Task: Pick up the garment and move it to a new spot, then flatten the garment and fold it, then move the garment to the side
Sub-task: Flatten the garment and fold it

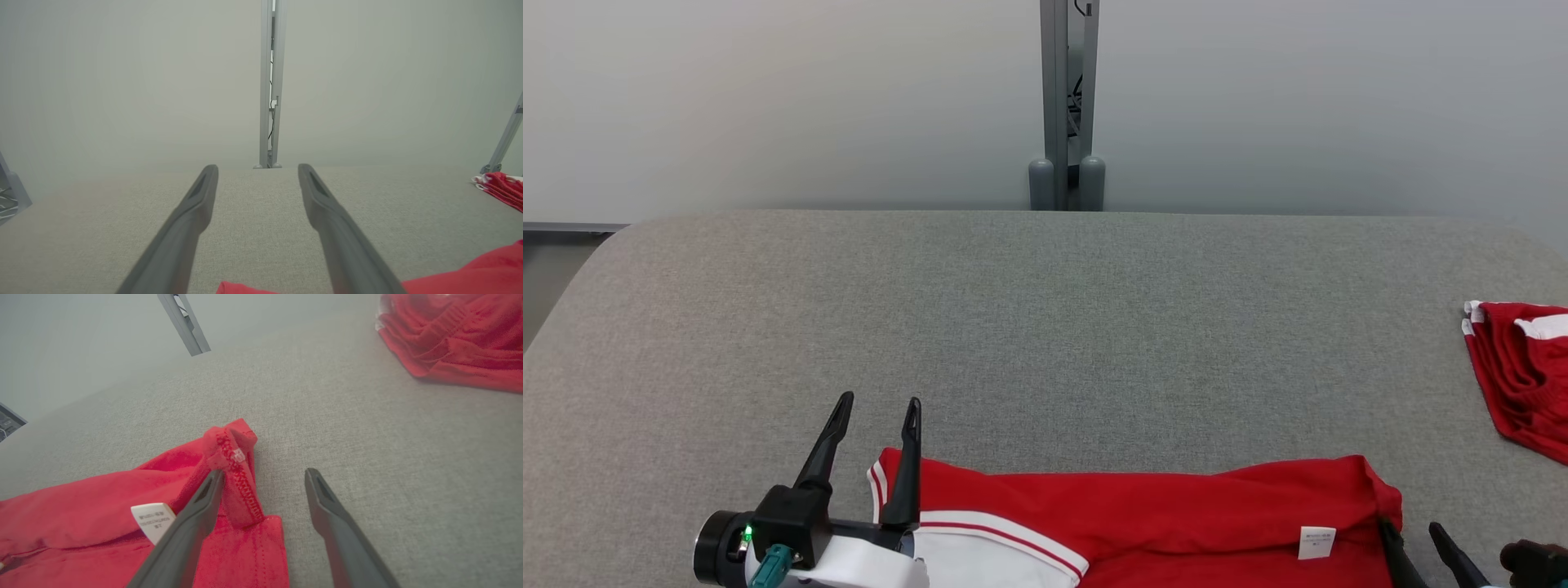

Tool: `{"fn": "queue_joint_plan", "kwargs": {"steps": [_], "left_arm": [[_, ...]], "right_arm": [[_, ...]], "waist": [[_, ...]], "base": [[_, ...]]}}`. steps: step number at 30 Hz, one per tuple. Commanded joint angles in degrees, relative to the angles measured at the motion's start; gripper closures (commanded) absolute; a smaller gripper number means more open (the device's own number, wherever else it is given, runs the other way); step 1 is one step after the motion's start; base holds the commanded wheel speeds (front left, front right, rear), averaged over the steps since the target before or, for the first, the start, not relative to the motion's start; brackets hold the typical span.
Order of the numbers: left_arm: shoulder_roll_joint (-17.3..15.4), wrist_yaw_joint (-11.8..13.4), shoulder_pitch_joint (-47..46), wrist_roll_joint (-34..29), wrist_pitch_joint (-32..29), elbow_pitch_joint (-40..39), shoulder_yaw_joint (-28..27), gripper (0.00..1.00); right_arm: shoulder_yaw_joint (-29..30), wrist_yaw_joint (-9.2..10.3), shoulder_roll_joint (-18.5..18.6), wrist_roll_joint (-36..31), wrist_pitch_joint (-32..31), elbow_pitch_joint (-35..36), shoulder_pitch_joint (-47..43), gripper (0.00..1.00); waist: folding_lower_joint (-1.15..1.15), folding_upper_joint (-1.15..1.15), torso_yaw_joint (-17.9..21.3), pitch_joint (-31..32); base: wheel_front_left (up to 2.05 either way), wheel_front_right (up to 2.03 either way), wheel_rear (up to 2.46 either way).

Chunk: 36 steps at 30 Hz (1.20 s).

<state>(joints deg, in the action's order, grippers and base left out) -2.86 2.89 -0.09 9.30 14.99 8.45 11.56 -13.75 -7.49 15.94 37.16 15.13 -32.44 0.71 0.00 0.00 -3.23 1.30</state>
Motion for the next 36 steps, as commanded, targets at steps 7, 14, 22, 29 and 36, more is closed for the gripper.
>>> {"fn": "queue_joint_plan", "kwargs": {"steps": [7,14,22,29,36], "left_arm": [[-0.15,-0.35,-0.19,0.78,0.16,0.17,-0.28,0.0],[-0.15,-0.14,-0.04,0.89,0.17,0.29,-0.04,0.0],[-0.15,0.17,-0.52,1.38,0.17,0.22,0.92,0.0],[-0.15,0.11,-0.75,1.38,0.17,0.1,0.74,0.0],[-0.14,0.08,-0.59,1.4,0.17,-0.01,0.09,0.0]], "right_arm": [[-4.08,-0.01,-1.34,11.01,-0.92,-6.12,2.53,0.0],[-8.25,-0.01,-0.74,20.65,-2.06,-6.46,2.69,0.0],[-12.91,-0.01,0.18,27.58,-2.15,-4.63,3.21,0.0],[-16.16,-0.01,1.15,31.68,-1.33,-5.09,4.67,0.0],[-17.55,0.0,2.04,35.18,-0.32,-5.67,5.64,0.93]], "waist": [[0.0,0.0,-0.69,-0.64],[0.0,0.0,-0.91,-0.93],[0.0,0.0,-1.31,-1.28],[0.0,0.0,-2.38,-1.66],[0.0,0.0,-3.17,-2.01]], "base": [[0.0,0.0,0.0],[0.0,0.0,0.0],[0.0,0.0,0.0],[0.0,0.0,0.0],[0.0,0.0,0.0]]}}
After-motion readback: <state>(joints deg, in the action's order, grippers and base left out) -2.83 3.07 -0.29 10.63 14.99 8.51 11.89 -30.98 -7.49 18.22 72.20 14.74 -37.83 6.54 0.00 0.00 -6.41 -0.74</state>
